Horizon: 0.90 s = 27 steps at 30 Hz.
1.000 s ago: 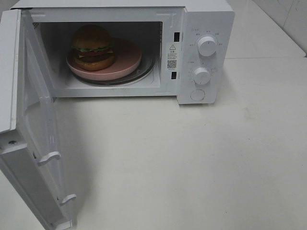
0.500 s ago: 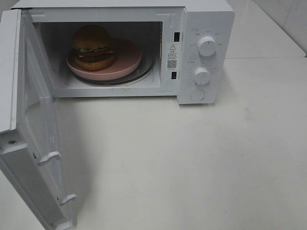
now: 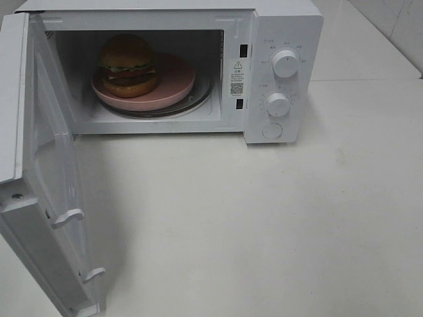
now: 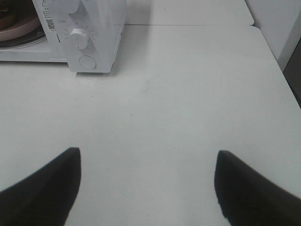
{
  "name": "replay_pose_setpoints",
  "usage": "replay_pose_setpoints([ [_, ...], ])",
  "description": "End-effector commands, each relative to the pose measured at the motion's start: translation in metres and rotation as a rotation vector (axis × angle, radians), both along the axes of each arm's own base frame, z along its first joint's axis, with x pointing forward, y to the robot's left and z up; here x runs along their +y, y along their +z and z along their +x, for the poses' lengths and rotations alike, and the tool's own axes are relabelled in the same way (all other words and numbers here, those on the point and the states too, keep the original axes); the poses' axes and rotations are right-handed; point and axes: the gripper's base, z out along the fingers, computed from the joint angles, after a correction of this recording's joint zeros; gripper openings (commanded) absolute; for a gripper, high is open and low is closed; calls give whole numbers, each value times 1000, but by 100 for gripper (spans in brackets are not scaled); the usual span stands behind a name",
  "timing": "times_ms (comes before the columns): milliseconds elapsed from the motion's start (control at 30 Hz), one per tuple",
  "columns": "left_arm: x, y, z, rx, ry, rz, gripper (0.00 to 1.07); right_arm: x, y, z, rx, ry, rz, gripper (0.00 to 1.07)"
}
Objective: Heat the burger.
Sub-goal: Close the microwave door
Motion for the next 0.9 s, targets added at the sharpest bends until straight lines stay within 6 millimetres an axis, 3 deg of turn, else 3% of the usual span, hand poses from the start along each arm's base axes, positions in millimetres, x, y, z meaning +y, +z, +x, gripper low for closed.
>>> replay_pose_setpoints([
  [33,0,0,-3,-16,3,1,100,0,0,-3,-36,1,-3,76],
  [900,1,0,-3,-16,7,1,100,0,0,-3,-36,0,-2,76],
])
